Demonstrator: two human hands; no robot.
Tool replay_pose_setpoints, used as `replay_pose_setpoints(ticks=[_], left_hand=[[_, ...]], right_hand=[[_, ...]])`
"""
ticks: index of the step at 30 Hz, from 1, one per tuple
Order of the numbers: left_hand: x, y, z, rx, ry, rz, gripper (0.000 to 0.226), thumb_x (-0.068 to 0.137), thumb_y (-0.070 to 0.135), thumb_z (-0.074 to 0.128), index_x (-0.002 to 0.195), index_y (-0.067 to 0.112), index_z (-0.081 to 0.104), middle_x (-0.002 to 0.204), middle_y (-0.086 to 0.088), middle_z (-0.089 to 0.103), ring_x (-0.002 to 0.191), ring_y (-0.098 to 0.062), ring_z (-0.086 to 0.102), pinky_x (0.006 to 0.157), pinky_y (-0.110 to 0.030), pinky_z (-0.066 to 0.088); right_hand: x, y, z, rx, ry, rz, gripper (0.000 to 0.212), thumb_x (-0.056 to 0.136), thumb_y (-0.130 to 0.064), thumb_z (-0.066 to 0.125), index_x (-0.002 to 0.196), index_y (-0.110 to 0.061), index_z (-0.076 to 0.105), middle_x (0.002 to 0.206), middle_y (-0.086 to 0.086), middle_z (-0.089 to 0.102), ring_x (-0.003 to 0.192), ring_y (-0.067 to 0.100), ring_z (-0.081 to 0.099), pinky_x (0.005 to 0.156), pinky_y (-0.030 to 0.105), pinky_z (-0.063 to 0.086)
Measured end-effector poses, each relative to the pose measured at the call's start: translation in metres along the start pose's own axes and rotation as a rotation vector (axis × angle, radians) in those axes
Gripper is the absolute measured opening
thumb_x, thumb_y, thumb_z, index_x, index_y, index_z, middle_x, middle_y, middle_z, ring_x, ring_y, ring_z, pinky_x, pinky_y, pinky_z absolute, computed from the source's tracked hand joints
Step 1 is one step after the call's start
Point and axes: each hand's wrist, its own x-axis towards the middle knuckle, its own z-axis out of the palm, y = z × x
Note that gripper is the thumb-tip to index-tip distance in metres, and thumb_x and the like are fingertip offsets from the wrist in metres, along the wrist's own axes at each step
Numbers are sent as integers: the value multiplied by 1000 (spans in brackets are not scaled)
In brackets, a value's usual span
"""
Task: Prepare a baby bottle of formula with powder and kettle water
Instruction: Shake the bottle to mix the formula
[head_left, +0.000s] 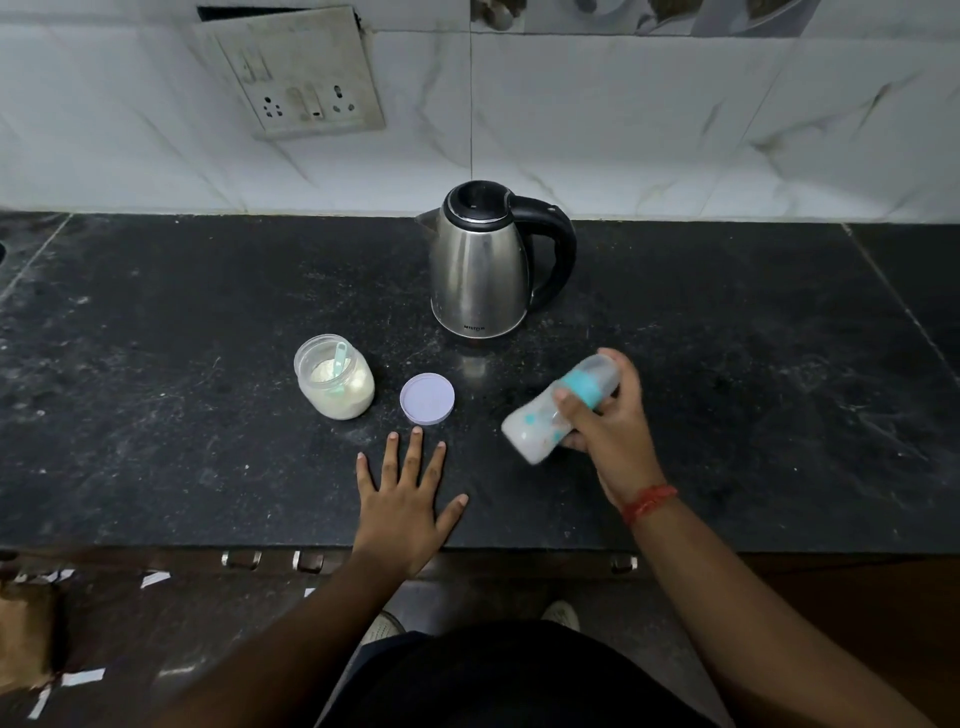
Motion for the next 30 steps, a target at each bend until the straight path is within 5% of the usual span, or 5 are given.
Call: replay_pose_setpoints(ticks=[16, 19, 23, 26, 30], left_hand=[[-1, 2, -5, 21, -25, -12, 82, 97, 75, 11, 164, 29, 19, 173, -7, 13, 160, -36, 4, 121, -70, 3], [-1, 1, -4, 5, -12, -6, 81, 98, 75, 12, 164, 29, 23, 172, -8, 17, 160, -37, 8, 121, -71, 7], [0, 1, -1, 10, -13, -7, 82, 98, 76, 9, 163, 28, 23, 172, -9, 19, 159, -37, 9, 121, -71, 7], [0, 0, 0, 3, -10, -3, 82, 98, 76, 8, 163, 29, 21, 172, -8, 18, 159, -37, 8, 121, -71, 6], [0, 1, 0, 2, -8, -4, 82, 98, 76, 8, 163, 28, 24, 172, -8, 20, 159, -37, 10, 120, -71, 7]], right_hand=[[3, 9, 1, 47, 162, -13, 56, 90, -27, 77, 130, -43, 42, 122, 0, 61, 105, 20, 72, 70, 40, 63], [1, 9, 1, -125, -33, -10, 64, 84, -28, 81, 133, -46, 44, 122, 1, 62, 107, 21, 71, 71, 42, 64], [2, 7, -3, 53, 220, -56, 65, 81, -40, 80, 134, -42, 42, 124, 3, 61, 103, 20, 73, 69, 39, 63], [0, 9, 1, -102, -25, 9, 66, 78, -35, 83, 132, -46, 46, 126, 7, 62, 106, 23, 72, 70, 43, 63], [1, 7, -1, 120, 199, -13, 51, 95, -25, 70, 134, -36, 39, 128, 3, 59, 108, 21, 71, 72, 39, 63]])
